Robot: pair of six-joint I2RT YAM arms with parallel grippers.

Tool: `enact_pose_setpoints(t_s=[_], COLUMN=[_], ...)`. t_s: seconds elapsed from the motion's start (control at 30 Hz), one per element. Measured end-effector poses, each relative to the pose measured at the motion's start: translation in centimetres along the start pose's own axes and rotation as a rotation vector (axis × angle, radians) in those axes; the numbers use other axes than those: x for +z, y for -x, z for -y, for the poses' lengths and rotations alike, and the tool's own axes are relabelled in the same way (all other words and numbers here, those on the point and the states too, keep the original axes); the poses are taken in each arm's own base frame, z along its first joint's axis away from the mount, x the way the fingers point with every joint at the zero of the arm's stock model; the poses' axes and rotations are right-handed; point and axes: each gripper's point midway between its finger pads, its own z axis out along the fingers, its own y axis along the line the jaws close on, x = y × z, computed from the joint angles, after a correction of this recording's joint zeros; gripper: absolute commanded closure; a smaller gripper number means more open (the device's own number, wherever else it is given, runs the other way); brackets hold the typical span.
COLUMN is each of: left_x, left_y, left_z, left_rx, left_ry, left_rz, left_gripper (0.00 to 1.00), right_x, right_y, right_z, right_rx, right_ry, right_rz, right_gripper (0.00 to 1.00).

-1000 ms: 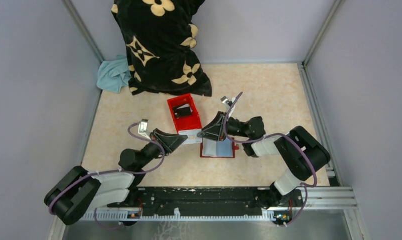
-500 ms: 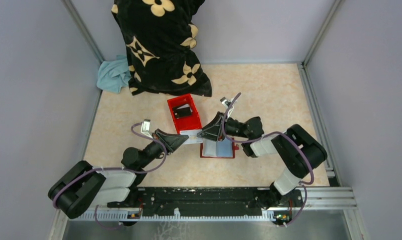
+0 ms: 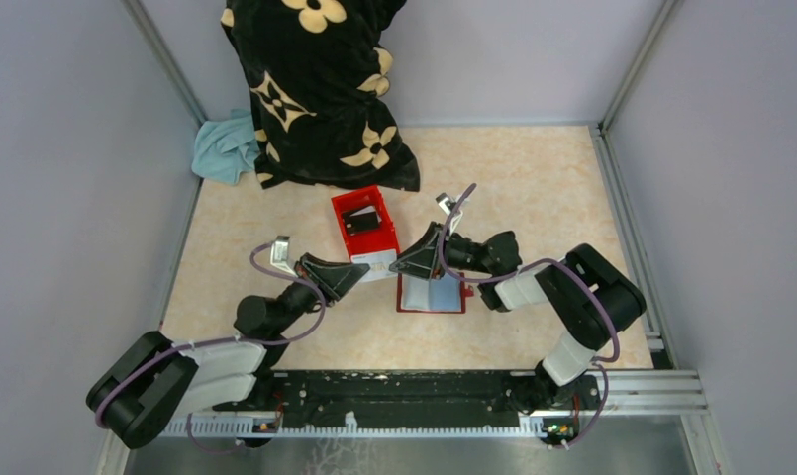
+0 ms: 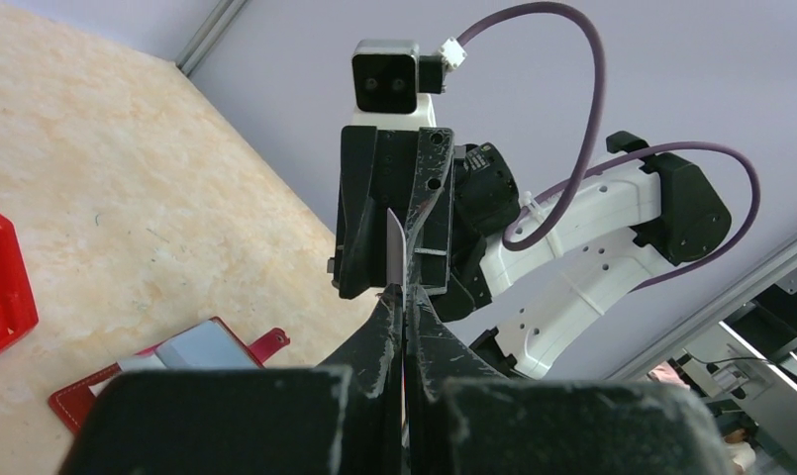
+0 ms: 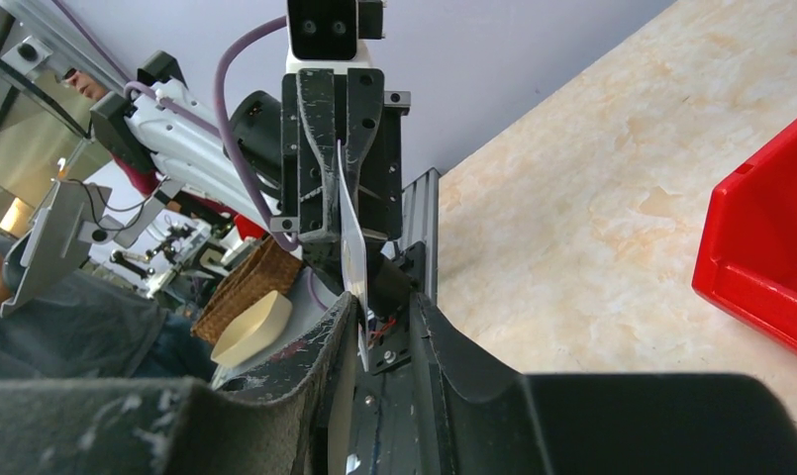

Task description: Take the credit cards out of the card holder

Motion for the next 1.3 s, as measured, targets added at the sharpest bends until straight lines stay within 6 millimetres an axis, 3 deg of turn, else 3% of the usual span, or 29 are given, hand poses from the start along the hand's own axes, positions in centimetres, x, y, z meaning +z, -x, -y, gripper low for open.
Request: enact_pose_setpoints(t_s=[0.07, 0.27, 0.5, 0.6, 0.73, 0.8, 0.93, 1.07, 1.2, 1.3], left_x=[0.0, 0.0, 0.1, 0.1, 0.0, 0.0, -0.3, -1.2, -2.1, -2.5], left_y=[0.2, 0.3, 0.3, 0.3, 0.8, 1.6, 3.2, 4.3, 6.0, 7.0], left_z=[0.2, 0.1, -0.2, -0.5, -0.6, 0.0, 1.4, 0.8, 0.1, -0.1], left_rx=[0.006, 0.011, 0.022, 0.026, 0.040, 0.054, 0.102, 0.148, 0.211, 0.251], left_ry=[-0.007, -0.004, 0.009, 0.019, 0.027, 0.013, -0.006, 0.080, 0.200, 0.274], left_rz=[0.005, 0.011, 0.017, 0.020, 0.045, 0.074, 0.133, 0.165, 0.192, 0.193], left_gripper=[1.00, 1.00, 1.00, 0.80, 0.32, 0.20, 0.14, 0.13, 0.11, 0.10], right_x=[0.0, 0.0, 0.1, 0.1, 0.1, 0.2, 0.6, 1.7, 3.8, 4.5], right_y=[0.0, 0.1, 0.3, 0.2, 0.2, 0.4, 1.4, 3.0, 7.0, 10.2], right_z=[0.0, 0.0, -0.1, -0.1, -0.1, -0.1, 0.0, 2.7, 6.9, 8.8], right_rx=[0.001, 0.002, 0.004, 0.005, 0.006, 0.007, -0.005, -0.015, -0.083, -0.146], right_ry=[-0.001, 0.000, 0.004, 0.003, 0.003, 0.005, 0.005, -0.088, -0.310, -0.453], right_rz=[0.001, 0.002, 0.005, 0.004, 0.004, 0.004, 0.012, -0.020, -0.065, -0.105], right_gripper=[0.76, 0.99, 1.00, 1.00, 1.00, 1.00, 1.00, 1.00, 1.00, 1.00])
